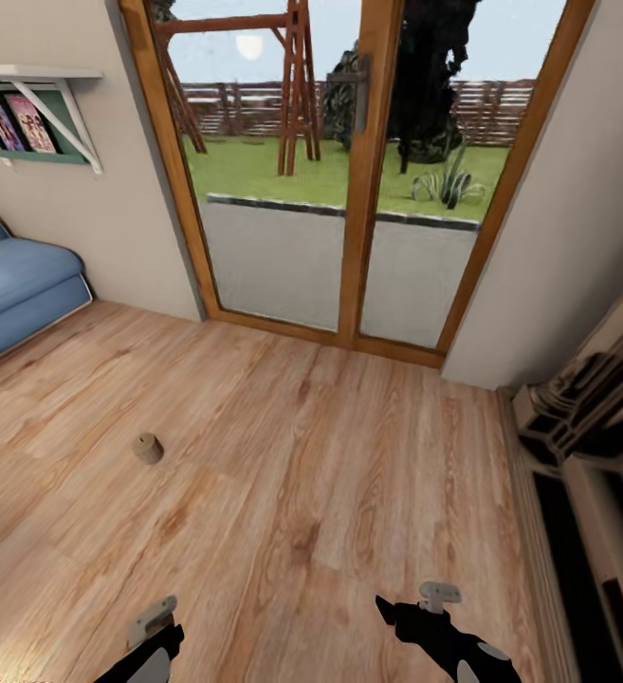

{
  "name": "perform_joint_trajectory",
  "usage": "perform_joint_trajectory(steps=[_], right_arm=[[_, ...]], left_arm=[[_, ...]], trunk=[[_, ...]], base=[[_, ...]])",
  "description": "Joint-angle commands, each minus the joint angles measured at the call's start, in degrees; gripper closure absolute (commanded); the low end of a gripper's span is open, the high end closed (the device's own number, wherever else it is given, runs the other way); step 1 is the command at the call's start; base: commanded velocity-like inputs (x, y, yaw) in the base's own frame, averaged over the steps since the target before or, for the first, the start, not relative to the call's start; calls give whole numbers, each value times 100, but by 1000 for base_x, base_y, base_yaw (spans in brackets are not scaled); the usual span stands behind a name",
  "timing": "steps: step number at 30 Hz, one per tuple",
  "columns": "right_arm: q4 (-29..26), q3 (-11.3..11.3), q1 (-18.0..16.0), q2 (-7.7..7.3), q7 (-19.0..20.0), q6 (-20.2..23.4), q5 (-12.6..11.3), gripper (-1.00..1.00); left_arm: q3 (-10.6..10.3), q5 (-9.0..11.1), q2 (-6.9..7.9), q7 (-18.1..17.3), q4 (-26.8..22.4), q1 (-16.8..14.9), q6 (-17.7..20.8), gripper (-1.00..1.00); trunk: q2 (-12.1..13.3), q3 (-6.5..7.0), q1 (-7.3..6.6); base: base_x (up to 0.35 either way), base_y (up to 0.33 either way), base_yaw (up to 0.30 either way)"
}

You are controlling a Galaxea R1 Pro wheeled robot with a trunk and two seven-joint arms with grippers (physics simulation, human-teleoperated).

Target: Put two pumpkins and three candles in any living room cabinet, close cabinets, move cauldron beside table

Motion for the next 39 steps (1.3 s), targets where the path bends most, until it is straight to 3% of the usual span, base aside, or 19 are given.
perform_joint_trajectory(steps=[1, 13, 23, 39], right_arm=[[-7, 13, -1, -6, -2, 22, -46, -100], [-7, 13, -1, -6, 6, 22, -46, -100], [-2, 13, -1, -6, -1, 22, -46, -100], [2, 13, -1, -6, -3, 22, -46, -100]], left_arm=[[-48, 57, 3, 25, -5, -3, -25, 100], [-48, 57, 3, 25, -2, -2, -25, 100], [-51, 57, 3, 25, -3, -1, -25, 100], [-106, 57, -4, 25, 2, -2, -25, 100]], trunk=[[-2, -4, 2], [-2, -4, 2], [-2, -4, 2], [-2, -4, 2]], base=[[234, -162, 282], [234, -26, 110], [234, -13, 270], [234, -195, 291]])
